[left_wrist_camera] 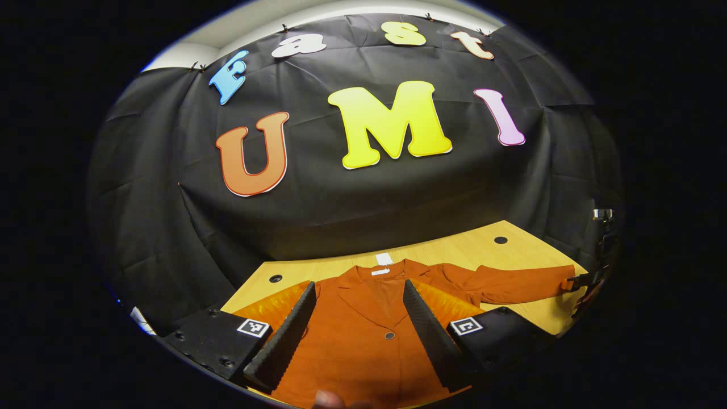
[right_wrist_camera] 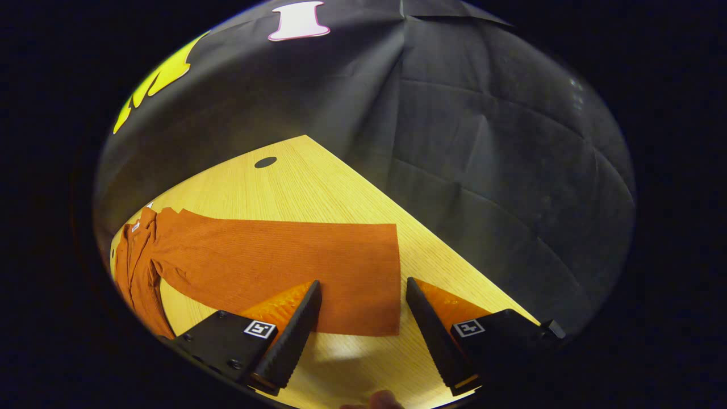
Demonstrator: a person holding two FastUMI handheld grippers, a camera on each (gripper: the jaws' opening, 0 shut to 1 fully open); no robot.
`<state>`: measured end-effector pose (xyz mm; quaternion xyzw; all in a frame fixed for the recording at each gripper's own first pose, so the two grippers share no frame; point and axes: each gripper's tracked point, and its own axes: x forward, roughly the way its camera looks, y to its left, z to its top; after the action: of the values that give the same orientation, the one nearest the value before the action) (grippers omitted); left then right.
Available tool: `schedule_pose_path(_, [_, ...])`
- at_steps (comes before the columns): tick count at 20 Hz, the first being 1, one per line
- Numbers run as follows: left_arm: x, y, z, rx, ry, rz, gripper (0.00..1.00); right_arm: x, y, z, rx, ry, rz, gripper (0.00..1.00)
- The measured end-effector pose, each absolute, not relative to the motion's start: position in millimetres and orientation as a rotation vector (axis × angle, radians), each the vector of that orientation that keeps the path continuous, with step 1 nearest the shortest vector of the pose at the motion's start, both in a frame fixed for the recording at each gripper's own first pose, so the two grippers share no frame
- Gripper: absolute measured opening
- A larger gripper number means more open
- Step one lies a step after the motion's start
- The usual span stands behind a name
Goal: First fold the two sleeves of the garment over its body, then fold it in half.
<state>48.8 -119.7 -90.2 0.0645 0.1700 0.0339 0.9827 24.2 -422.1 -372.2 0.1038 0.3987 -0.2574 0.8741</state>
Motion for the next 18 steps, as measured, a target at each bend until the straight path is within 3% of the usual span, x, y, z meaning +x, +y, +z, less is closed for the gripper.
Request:
schedule_pose_path(2, [49, -116, -93, 0.124, 0.348, 0.068, 0.99, 19, -417, -371, 0.211, 0.838, -0.517, 0.98])
schedule_pose_path(6, [50, -103, -96, 0.123, 0.353, 0.077, 0.99, 20, -416, -369, 0.249, 0.812, -0.514, 0.77])
schedule_pose_path(7, [48, -100, -97, 0.122, 0.356, 0.079, 0.94, 20, -417, -370, 0.267, 0.803, -0.524, 0.59])
schedule_pose_path(8, [48, -97, -97, 0.122, 0.356, 0.081, 0.99, 20, -417, -372, 0.273, 0.8, -0.532, 0.4])
schedule_pose_path(10, [48, -88, -96, 0.124, 0.352, 0.085, 0.99, 23, -417, -372, 0.265, 0.782, -0.535, 0.39])
schedule_pose_path(12, [47, -80, -95, 0.134, 0.35, 0.094, 0.99, 21, -417, -370, 0.238, 0.782, -0.556, 0.09])
schedule_pose_path(18, [44, -58, -93, 0.123, 0.331, 0.116, 0.99, 29, -421, -348, 0.283, 0.742, -0.592, 0.05])
